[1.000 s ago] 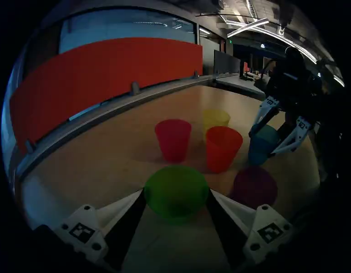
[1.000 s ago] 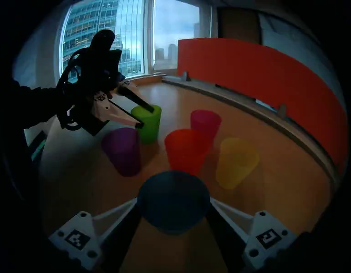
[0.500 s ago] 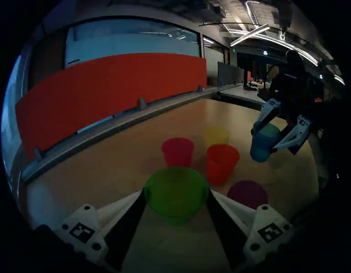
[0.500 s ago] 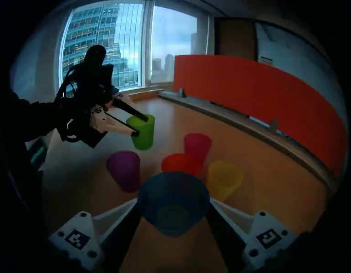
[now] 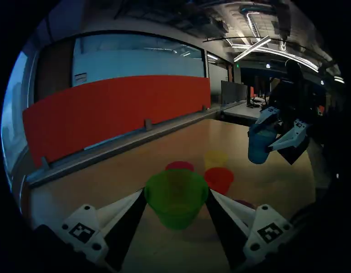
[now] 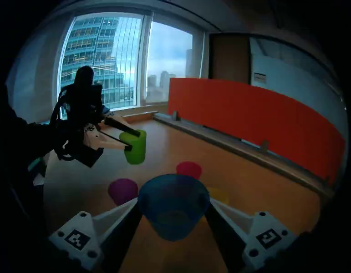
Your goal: Pour water
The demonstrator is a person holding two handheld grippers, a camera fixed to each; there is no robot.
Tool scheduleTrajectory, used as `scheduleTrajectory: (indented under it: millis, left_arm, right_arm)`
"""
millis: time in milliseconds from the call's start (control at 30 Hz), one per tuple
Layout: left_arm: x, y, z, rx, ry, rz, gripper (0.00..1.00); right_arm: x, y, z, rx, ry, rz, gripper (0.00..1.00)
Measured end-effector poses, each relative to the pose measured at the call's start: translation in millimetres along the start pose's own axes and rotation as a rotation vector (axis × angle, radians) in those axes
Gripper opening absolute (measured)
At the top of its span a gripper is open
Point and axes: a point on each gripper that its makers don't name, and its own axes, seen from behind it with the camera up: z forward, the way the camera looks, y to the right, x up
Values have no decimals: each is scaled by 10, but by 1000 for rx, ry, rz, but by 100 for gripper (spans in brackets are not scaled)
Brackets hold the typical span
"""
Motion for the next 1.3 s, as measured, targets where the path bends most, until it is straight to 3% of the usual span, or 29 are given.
scheduleTrajectory:
  millis: [667, 967, 1300]
  left_arm:
    - [547, -102, -331, 53, 166, 6, 89]
    - [826, -33, -451, 46, 249, -8, 89]
    - [853, 61, -525, 23, 253, -3, 89]
  right_arm:
    - [618, -16, 4, -16, 186, 12, 90]
    - [724, -8, 36, -23, 216, 21, 90]
    - [821, -47, 25, -20, 226, 2, 90]
